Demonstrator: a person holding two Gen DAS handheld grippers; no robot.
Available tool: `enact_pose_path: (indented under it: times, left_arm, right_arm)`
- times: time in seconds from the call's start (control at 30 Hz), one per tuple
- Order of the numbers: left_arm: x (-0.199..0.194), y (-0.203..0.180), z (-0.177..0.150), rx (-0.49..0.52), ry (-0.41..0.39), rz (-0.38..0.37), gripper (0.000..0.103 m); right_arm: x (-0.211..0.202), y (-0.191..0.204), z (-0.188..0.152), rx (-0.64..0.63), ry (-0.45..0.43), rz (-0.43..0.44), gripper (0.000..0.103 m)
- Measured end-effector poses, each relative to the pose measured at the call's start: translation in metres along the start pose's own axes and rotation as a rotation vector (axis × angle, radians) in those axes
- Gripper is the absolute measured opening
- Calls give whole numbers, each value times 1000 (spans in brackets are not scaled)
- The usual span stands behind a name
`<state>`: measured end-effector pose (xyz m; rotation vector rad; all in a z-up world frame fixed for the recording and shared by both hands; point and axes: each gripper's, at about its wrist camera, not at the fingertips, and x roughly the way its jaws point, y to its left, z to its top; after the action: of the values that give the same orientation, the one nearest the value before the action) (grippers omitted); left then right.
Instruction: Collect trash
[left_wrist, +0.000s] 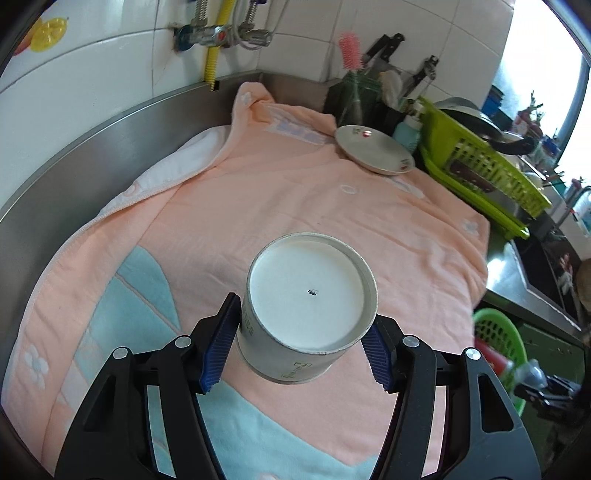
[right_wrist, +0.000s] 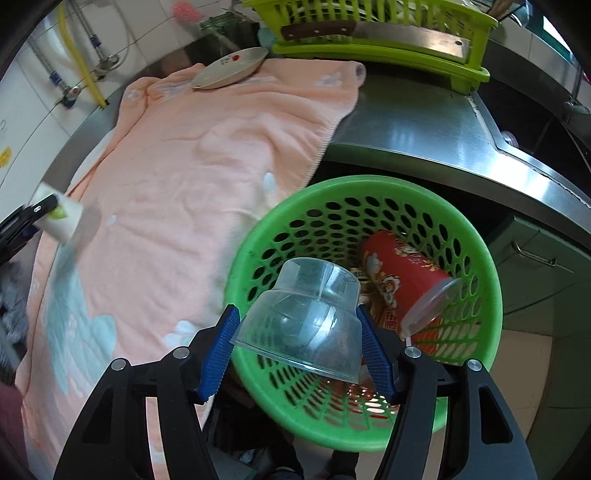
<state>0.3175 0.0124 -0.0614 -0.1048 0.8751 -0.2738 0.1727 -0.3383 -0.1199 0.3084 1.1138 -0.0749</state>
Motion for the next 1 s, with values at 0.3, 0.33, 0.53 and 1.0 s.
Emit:
enact_pose_path:
  times: [0.3,0.33,0.53,1.0]
  left_arm:
    - [-41,-60,-38,50,9,-81,62]
    - [-43,-68,-41,57,12,-90,62]
    - [-51,-119,-61,109,24,-130,62]
    - [-17,-233,-99,187,134,-224,62]
  right_arm:
    - [13,-26,4,15,16,-4,68]
    - [12,-27,3,15,9,-5,68]
    - [-11,-34,-5,-3,-30,21,69]
    - [-75,-69,-48,-85,-125,-9,75]
